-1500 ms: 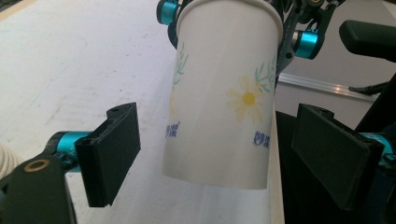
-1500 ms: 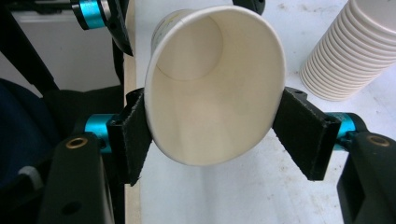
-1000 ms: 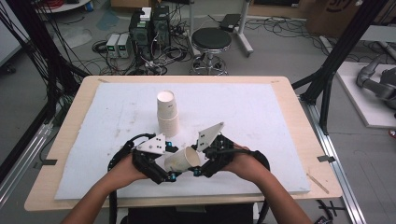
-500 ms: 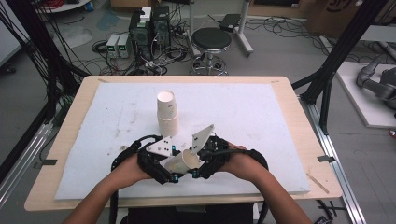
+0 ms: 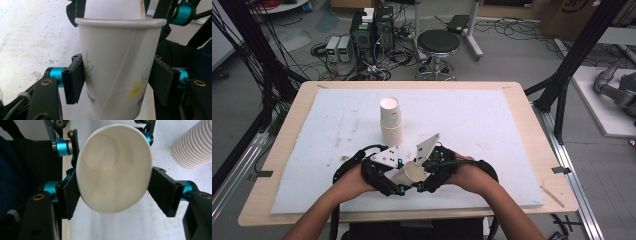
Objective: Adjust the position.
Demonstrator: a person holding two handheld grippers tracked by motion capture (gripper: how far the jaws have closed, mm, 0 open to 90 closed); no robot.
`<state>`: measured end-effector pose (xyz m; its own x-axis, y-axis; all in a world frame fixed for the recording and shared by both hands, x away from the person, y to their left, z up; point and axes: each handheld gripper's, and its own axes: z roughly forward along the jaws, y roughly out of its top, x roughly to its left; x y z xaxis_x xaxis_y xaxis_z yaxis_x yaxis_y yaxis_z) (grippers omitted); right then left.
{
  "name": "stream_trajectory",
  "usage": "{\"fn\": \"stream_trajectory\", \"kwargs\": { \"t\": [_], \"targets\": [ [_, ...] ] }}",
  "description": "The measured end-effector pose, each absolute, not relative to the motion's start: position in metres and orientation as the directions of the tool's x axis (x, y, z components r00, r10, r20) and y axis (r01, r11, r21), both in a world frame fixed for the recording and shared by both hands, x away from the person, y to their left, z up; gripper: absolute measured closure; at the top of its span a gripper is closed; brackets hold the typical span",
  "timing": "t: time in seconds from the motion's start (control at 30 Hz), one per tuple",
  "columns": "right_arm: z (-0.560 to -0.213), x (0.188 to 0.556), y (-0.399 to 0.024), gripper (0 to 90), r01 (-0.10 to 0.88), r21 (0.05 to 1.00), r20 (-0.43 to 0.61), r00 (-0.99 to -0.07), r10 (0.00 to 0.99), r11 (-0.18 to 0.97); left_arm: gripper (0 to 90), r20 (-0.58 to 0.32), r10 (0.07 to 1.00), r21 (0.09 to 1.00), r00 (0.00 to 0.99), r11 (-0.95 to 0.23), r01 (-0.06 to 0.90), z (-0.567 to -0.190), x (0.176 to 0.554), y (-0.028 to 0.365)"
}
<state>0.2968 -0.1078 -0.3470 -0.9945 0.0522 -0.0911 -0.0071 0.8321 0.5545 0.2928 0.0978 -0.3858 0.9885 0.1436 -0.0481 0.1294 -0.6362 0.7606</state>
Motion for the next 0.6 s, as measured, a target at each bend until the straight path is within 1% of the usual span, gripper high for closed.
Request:
{"fn": "stream_trajectory", "kwargs": {
  "t": [0.07,0.17,0.4,0.6],
  "targets": [
    [-0.347,0.299,-0.109,26.4,0.011,0.576,-0.072,-0.995,0.064,0.817,32.8,-0.056,0.151,0.771,0.987,-0.621,0.139,-0.387,0.292,0.099],
    [-0.348,0.301,-0.115,21.6,0.064,0.624,-0.027,-0.994,0.103,0.779,32.6,-0.062,0.163,0.790,0.985,-0.595,0.148,-0.389,0.293,0.102],
    [-0.347,0.305,-0.139,21.5,0.144,0.757,0.059,-0.987,0.152,0.638,31.5,-0.094,0.215,0.842,0.972,-0.504,0.193,-0.398,0.293,0.115],
    [-0.349,0.307,-0.162,21.6,0.192,0.810,0.073,-0.971,0.230,0.554,30.7,-0.116,0.269,0.871,0.956,-0.434,0.228,-0.405,0.294,0.128]
  ]
}}
